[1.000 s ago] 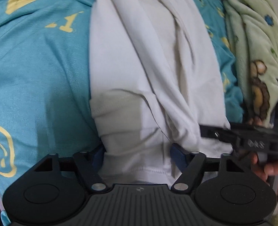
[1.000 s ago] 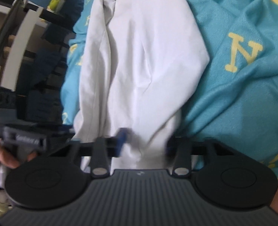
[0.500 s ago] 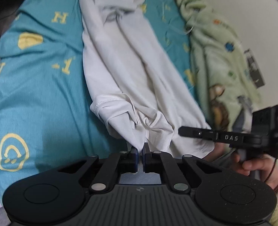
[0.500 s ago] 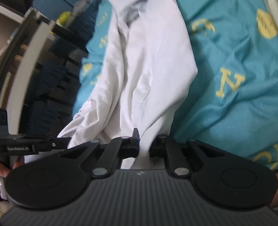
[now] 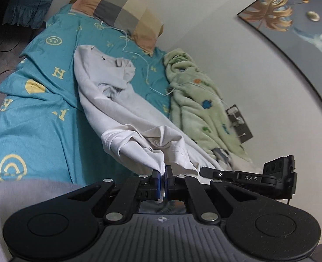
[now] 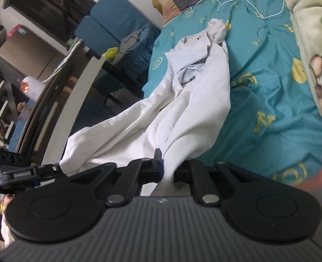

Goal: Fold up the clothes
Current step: 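Lift the hem with both grippers and fold it toward the collar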

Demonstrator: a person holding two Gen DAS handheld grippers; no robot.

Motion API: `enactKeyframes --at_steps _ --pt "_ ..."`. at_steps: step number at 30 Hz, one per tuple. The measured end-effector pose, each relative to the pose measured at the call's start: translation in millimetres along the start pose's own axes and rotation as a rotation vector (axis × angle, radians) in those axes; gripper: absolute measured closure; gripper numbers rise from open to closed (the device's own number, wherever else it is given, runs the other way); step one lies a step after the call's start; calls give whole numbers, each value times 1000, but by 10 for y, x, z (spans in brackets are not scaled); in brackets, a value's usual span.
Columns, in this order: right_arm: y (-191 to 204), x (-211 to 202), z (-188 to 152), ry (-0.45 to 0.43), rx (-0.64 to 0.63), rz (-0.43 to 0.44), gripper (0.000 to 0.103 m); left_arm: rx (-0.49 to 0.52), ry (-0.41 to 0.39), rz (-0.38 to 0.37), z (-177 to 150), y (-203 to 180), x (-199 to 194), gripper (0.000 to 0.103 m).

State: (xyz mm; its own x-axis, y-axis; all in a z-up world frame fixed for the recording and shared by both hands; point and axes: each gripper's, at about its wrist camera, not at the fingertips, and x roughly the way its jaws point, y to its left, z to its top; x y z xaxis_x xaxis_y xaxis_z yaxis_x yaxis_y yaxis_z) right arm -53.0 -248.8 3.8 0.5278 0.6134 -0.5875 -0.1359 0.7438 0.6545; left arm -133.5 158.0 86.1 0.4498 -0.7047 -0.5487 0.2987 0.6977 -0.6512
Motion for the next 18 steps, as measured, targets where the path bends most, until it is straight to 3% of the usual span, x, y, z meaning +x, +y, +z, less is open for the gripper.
enactKeyframes --at_steps 6,10,14,18 --pt "105 -301 -475 -16 -23 10 93 30 -18 -14 -487 -148 -237 100" --pt "78 -316 -449 -71 20 19 93 6 -62 -16 -424 -160 -154 100" --pt "53 -181 -170 -122 57 26 93 -2 -114 10 -71 -174 95 100" --pt "70 34 310 -183 17 -10 93 19 -184 64 428 -150 446 99"
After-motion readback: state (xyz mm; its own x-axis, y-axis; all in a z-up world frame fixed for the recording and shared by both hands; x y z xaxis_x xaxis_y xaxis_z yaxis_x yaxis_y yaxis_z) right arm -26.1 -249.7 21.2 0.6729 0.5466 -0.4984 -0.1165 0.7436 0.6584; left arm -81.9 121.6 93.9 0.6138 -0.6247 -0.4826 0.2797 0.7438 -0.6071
